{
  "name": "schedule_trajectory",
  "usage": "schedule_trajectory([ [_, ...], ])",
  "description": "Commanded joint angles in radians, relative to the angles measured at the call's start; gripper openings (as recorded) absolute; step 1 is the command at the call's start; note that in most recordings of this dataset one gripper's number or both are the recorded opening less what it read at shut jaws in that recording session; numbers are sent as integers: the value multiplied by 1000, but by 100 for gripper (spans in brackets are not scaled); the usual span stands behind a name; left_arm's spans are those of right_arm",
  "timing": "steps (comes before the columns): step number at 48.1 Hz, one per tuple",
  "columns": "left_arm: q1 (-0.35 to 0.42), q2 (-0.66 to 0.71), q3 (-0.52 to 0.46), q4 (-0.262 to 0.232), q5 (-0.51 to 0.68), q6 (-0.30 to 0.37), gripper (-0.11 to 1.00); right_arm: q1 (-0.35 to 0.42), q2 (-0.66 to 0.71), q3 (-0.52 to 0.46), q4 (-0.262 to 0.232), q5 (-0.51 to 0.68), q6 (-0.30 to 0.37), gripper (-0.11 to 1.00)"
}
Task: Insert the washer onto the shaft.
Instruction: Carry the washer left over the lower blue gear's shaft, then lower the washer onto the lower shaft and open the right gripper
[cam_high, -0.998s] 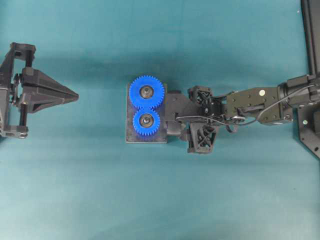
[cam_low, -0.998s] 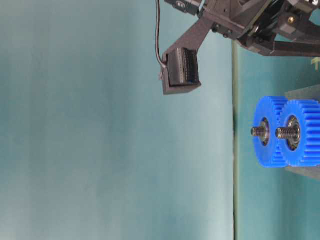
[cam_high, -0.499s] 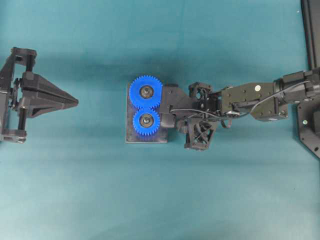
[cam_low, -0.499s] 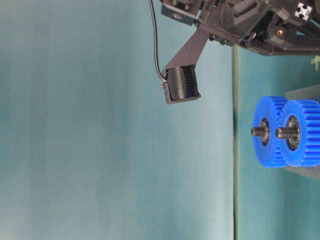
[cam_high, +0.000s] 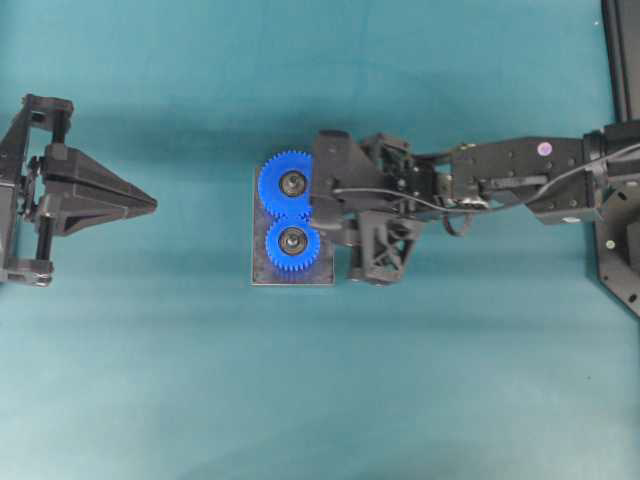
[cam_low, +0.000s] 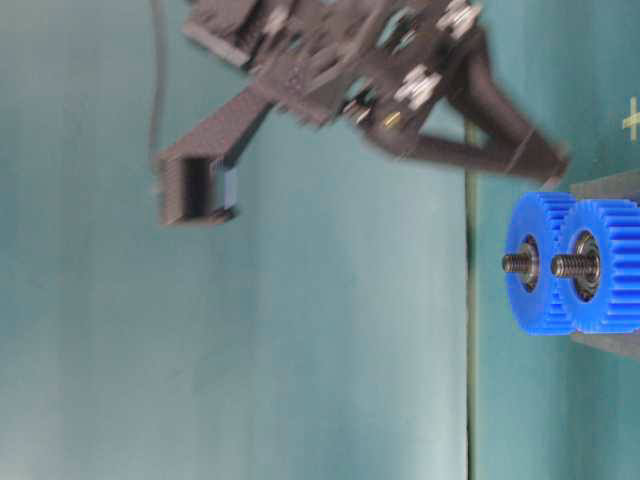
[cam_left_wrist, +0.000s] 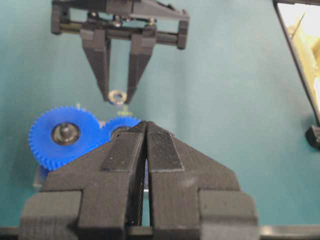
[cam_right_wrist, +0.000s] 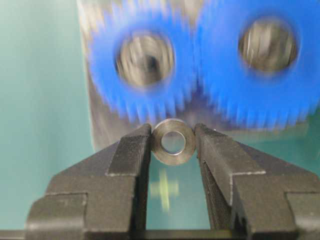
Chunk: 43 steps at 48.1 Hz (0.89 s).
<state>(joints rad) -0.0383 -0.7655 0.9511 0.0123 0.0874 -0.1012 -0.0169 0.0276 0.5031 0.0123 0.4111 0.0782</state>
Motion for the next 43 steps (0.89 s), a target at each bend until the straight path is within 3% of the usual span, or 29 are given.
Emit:
schedule_trajectory([
  [1, -3, -2, -31, 3, -9, 0, 0, 6, -3, -55, -6, 11, 2, 30],
  [23, -3, -2, -28, 3, -9, 0, 0, 20, 75, -137, -6, 29, -11, 30],
  [43, -3, -8, -21, 3, -9, -3, 0, 25, 100, -144, -6, 28, -14, 30],
])
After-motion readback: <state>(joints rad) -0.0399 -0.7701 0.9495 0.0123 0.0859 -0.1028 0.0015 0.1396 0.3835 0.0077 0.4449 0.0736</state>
